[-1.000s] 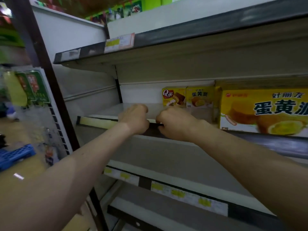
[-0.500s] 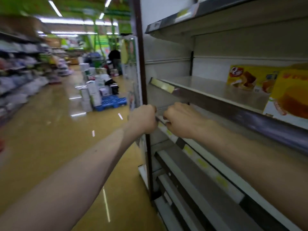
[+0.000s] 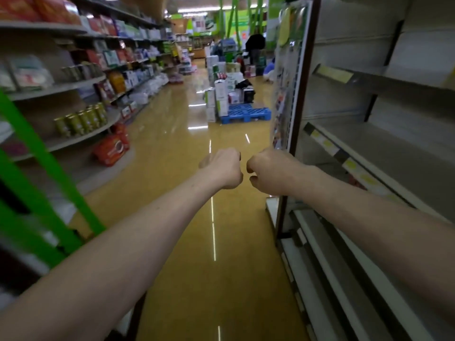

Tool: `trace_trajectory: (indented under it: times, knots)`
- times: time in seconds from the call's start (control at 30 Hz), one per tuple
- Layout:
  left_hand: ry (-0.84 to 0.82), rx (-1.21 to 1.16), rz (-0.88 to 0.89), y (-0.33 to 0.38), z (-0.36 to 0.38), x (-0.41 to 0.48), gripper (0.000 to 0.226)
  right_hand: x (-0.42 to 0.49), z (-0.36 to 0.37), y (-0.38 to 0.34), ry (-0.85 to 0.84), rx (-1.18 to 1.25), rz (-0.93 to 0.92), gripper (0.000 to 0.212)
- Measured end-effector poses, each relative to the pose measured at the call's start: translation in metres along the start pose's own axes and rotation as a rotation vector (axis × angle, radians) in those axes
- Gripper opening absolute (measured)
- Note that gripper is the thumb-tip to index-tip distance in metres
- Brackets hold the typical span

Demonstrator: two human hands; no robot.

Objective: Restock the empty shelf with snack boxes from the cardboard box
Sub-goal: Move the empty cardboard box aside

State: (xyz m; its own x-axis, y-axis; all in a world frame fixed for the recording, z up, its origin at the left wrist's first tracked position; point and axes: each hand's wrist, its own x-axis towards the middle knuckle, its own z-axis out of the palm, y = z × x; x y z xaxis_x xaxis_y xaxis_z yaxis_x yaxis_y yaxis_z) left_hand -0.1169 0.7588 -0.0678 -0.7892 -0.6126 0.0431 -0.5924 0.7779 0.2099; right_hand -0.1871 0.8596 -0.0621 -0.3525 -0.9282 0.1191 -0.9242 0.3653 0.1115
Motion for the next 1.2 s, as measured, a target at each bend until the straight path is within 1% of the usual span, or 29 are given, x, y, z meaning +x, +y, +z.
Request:
trace_trajectory:
  times: [0.2, 0.37, 0.6, 0.73, 0.9, 1.0, 1.13, 1.17, 1.2]
  knots:
    - [-0.084, -0.001, -0.077, -0.037, 0.017, -0.094, 0.039, -0.062, 0.010, -0.073, -0.112, 0.040, -0.073, 0.030]
    - [-0.105, -0.027, -0.178, -0.061, 0.022, -0.166, 0.039, -0.102, 0.018, -0.123, -0.202, 0.045, -0.154, 0.030]
    - [-0.150, 0.005, -0.353, -0.090, 0.029, -0.278, 0.037, -0.165, 0.024, -0.195, -0.218, 0.070, -0.353, 0.031]
    - [-0.160, 0.010, -0.427, -0.094, 0.038, -0.348, 0.024, -0.216, 0.024, -0.233, -0.221, 0.094, -0.485, 0.032]
    - [-0.124, -0.036, -0.557, -0.106, 0.045, -0.435, 0.002, -0.272, 0.014, -0.284, -0.255, 0.110, -0.644, 0.022]
    - [-0.098, -0.064, -0.658, -0.121, 0.046, -0.484, 0.009, -0.301, 0.008, -0.317, -0.259, 0.108, -0.743, 0.009]
    - [-0.086, -0.117, -0.788, -0.140, 0.047, -0.552, 0.018, -0.338, 0.009, -0.366, -0.262, 0.166, -0.857, 0.021]
    - [-0.091, -0.108, -0.815, -0.144, 0.048, -0.569, 0.018, -0.348, 0.010, -0.378, -0.277, 0.166, -0.880, 0.023]
    - [-0.098, -0.101, -0.838, -0.148, 0.051, -0.587, 0.015, -0.358, 0.011, -0.391, -0.291, 0.168, -0.907, 0.020]
